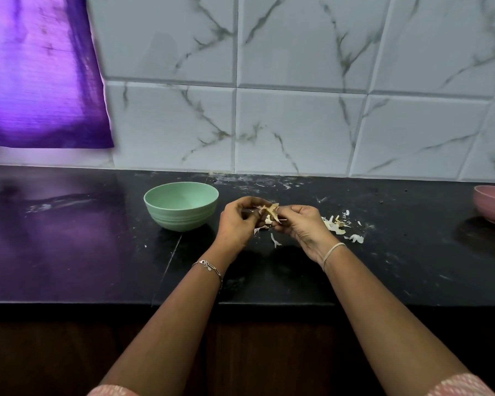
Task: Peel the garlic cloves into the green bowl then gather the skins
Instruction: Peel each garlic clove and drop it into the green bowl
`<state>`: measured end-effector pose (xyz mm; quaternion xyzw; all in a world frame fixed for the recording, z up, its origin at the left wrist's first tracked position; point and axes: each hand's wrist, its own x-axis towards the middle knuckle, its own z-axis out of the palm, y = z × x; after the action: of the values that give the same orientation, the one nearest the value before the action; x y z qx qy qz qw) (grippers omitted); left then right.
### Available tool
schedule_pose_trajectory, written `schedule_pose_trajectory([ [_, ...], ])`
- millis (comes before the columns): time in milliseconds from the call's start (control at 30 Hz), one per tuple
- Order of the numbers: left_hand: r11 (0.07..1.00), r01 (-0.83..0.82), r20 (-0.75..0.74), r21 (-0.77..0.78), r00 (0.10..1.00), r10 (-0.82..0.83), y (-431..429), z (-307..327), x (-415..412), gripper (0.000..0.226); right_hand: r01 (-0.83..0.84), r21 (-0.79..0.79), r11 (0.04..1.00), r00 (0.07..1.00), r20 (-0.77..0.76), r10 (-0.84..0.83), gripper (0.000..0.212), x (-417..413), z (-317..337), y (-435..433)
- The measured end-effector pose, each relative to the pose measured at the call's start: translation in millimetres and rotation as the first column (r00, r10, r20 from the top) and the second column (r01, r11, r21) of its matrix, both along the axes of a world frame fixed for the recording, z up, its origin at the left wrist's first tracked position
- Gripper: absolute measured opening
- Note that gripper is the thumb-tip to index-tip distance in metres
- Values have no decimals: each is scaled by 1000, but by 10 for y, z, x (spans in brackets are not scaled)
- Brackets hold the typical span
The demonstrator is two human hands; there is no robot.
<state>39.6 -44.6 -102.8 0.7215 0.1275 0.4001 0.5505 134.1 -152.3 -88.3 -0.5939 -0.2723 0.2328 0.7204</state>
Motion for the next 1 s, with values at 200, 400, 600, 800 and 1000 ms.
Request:
schedule_pose_trajectory([
  [200, 999, -5, -11, 36, 1000, 5, -41, 15, -23, 29, -22, 41, 999, 999, 39, 21, 6, -5, -4, -37],
  [400, 997, 22, -10, -77, 1000, -22, -14, 3, -22, 14, 166, -26, 986, 885, 445, -137, 15, 29, -60, 18],
  [600, 968, 155, 57, -200, 988, -146, -50, 40, -68, 14, 207, 31, 978, 913, 354, -205, 15, 86, -51, 39],
  [800, 956, 152, 48, -250, 988, -145, -79, 55, -72, 5, 474, -61, 878, 729, 587, -353, 20, 377, -53, -117],
  [1000, 965, 101, -2, -243, 994, -105, -44, 48, -40, 5, 700, -155, 697, 537, 758, -371, 4, 563, -28, -347],
])
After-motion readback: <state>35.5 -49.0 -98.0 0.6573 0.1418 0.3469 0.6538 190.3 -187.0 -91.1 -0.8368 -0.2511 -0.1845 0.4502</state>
